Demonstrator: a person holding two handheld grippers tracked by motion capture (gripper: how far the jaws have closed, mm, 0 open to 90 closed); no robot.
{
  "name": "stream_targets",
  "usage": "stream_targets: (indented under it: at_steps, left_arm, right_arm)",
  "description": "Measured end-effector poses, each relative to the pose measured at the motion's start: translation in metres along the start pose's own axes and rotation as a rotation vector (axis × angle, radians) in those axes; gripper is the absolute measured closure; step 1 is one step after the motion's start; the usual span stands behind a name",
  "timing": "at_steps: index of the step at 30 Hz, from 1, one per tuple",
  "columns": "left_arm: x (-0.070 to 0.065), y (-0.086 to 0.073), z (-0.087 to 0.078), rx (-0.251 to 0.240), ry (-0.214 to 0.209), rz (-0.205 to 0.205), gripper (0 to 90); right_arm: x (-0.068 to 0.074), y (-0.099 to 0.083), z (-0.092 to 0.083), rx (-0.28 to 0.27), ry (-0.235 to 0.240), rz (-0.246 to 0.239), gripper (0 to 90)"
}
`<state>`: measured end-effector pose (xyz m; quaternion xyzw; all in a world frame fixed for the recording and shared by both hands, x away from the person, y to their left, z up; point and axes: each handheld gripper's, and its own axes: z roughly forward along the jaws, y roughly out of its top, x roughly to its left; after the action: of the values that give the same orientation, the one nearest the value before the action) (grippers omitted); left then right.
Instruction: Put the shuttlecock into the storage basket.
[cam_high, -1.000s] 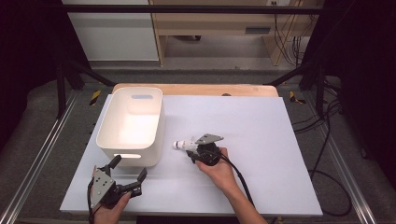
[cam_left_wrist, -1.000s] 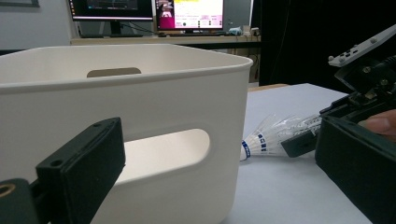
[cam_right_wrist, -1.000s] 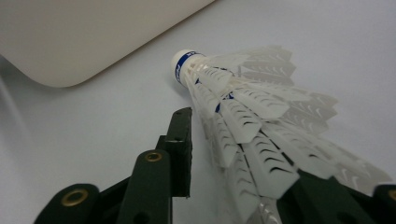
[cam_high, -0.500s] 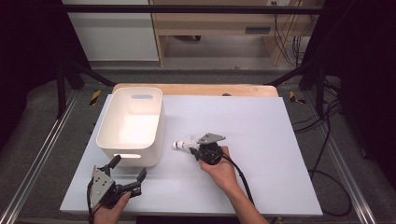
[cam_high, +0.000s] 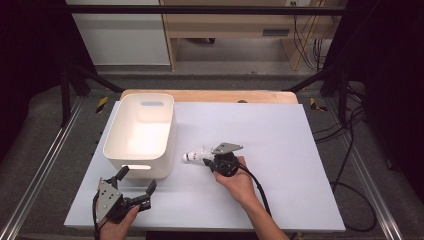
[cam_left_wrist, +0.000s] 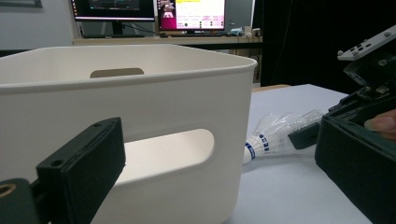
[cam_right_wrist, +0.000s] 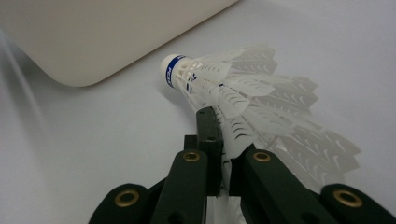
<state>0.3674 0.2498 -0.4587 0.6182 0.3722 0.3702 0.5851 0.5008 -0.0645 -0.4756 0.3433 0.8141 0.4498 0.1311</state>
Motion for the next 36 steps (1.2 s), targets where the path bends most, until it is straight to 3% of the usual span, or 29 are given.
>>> stream_targets:
  at_steps: [9, 16, 27, 36]
  left_arm:
    - [0.0, 0.0, 0.0, -0.004, 0.0, -0.002, 1.7]
    - [0.0, 0.0, 0.0, -0.002, -0.002, 0.004, 1.5]
    - [0.0, 0.0, 0.0, -0.001, -0.002, 0.005, 1.6]
    - [0.0, 0.0, -0.001, 0.0, 0.002, 0.006, 1.6]
  right_arm:
    - [0.002, 0.008, -0.018, -0.015, -0.004, -0.021, 89.4]
    - [0.003, 0.024, -0.041, -0.044, -0.019, -0.047, 89.4]
    - [0.004, 0.062, -0.064, -0.11, -0.028, -0.085, 89.4]
    - [0.01, 0.097, -0.071, -0.149, -0.015, -0.112, 89.4]
